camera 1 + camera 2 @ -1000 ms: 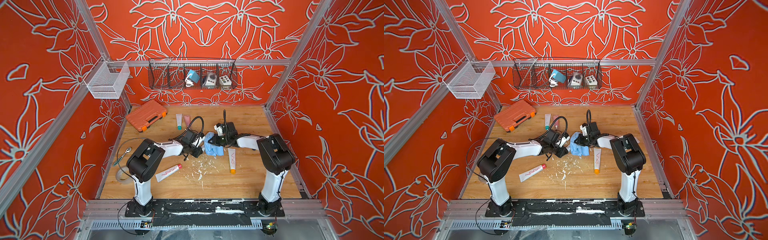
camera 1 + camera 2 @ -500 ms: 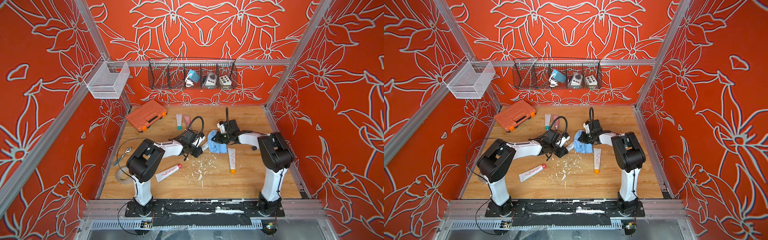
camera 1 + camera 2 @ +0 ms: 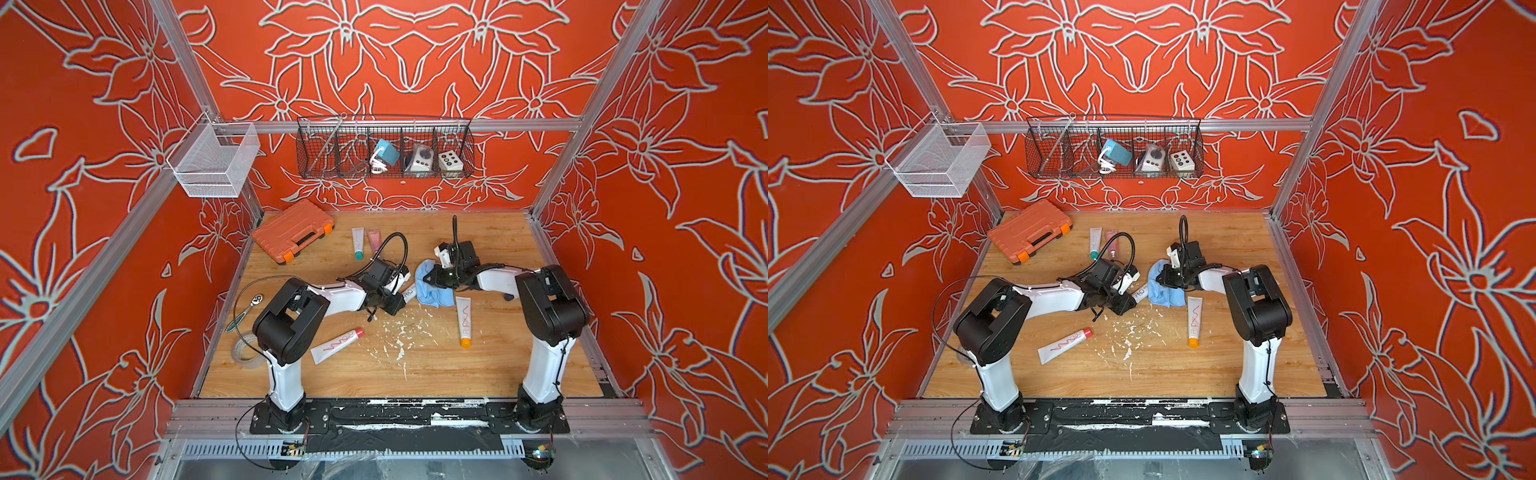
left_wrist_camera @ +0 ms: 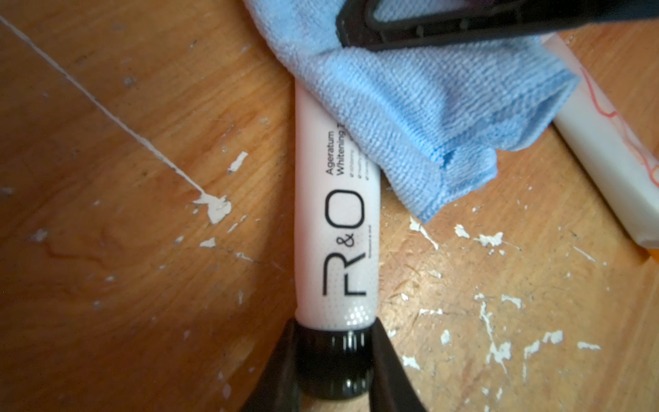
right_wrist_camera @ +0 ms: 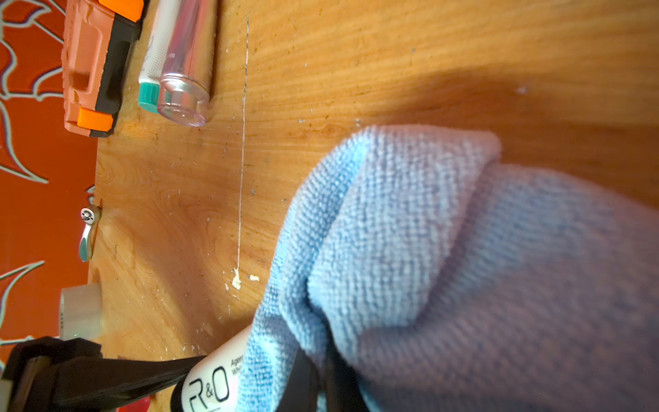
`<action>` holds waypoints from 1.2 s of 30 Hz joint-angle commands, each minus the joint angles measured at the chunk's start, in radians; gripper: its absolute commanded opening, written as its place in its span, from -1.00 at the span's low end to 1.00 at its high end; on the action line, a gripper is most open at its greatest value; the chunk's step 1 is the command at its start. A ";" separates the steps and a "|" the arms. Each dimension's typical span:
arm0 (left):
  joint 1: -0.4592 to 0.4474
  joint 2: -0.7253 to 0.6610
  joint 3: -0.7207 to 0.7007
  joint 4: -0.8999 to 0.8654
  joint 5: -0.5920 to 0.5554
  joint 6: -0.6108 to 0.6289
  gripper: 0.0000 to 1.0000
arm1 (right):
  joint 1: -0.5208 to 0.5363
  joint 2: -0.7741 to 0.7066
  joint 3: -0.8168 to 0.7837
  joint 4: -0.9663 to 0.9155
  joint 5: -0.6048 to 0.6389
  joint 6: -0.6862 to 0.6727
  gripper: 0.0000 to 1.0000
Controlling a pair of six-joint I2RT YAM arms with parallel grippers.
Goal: Wipe the surface of the toothpaste tube
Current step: Wipe the dirt from the toothpaste tube.
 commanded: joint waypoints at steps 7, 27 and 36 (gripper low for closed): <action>0.007 -0.014 0.012 0.000 0.009 -0.001 -0.72 | 0.097 -0.030 -0.135 -0.053 0.021 0.052 -1.00; 0.007 -0.025 0.004 0.000 0.009 0.000 -0.73 | 0.237 -0.115 -0.239 0.108 -0.029 0.175 -1.00; 0.007 -0.029 0.000 0.001 0.016 0.001 -0.73 | 0.229 -0.109 -0.194 0.033 0.040 0.138 -1.00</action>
